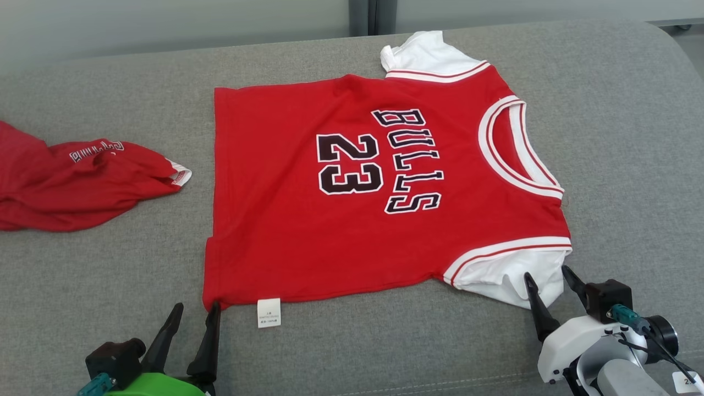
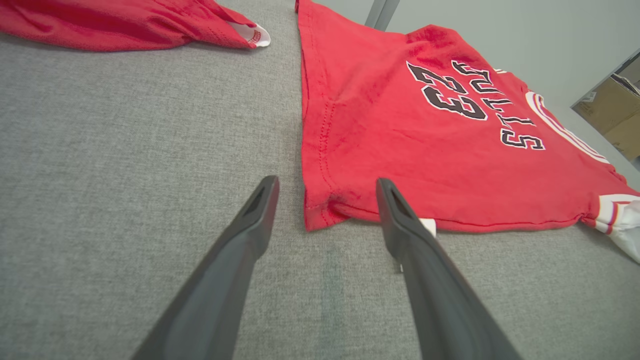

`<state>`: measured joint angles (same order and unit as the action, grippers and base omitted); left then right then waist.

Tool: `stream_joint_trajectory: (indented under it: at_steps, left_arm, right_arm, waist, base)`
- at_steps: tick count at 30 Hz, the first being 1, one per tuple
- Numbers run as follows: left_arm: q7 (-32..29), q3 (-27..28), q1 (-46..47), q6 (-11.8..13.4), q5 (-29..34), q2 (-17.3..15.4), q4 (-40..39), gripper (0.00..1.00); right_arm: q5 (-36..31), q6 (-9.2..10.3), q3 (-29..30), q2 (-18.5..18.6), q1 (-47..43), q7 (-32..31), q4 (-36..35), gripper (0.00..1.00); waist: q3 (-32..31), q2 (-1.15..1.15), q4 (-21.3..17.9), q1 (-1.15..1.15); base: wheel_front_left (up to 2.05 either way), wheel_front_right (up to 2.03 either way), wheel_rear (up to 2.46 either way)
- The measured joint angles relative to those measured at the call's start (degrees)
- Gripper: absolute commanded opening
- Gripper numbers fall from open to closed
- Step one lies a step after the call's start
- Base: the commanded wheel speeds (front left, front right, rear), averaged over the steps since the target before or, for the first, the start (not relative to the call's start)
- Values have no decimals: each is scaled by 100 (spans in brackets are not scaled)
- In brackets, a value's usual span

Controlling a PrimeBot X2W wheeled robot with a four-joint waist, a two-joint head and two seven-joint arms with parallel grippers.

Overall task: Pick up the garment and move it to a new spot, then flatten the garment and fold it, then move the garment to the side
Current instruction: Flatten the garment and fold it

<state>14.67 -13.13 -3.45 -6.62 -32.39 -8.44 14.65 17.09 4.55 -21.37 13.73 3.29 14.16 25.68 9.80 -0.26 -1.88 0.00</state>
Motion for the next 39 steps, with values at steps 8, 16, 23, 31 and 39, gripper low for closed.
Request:
stream_joint_trajectory:
  at_steps: [8, 16, 23, 31, 39]
  left_arm:
    - [0, -16, 8, -2, -3, -5, 134, 100]
    - [-111, -168, 128, -45, -20, -4, 222, 100]
    - [-258, -238, 183, -48, -67, -14, 407, 100]
    - [-261, -202, 248, -49, -170, -46, 605, 100]
    - [-303, -234, 444, -49, -267, -26, 753, 100]
  right_arm:
    - [0, -22, 19, -54, 122, 0, 160, 100]
    - [1, -102, 23, -122, 261, 1, 227, 49]
    - [1, -151, 19, -126, 261, 0, 316, 36]
    - [9, -203, 32, -143, 260, 0, 394, 3]
    - [10, -253, 53, -152, 261, 0, 400, 0]
  waist:
    - [51, 0, -13, 0]
    - [84, 0, -30, 0]
    - [92, 0, -42, 0]
    - [72, 0, -123, 0]
    - [77, 0, -163, 0]
  base:
    - [0, 0, 0]
    - [0, 0, 0]
    - [0, 0, 0]
    - [0, 0, 0]
    - [0, 0, 0]
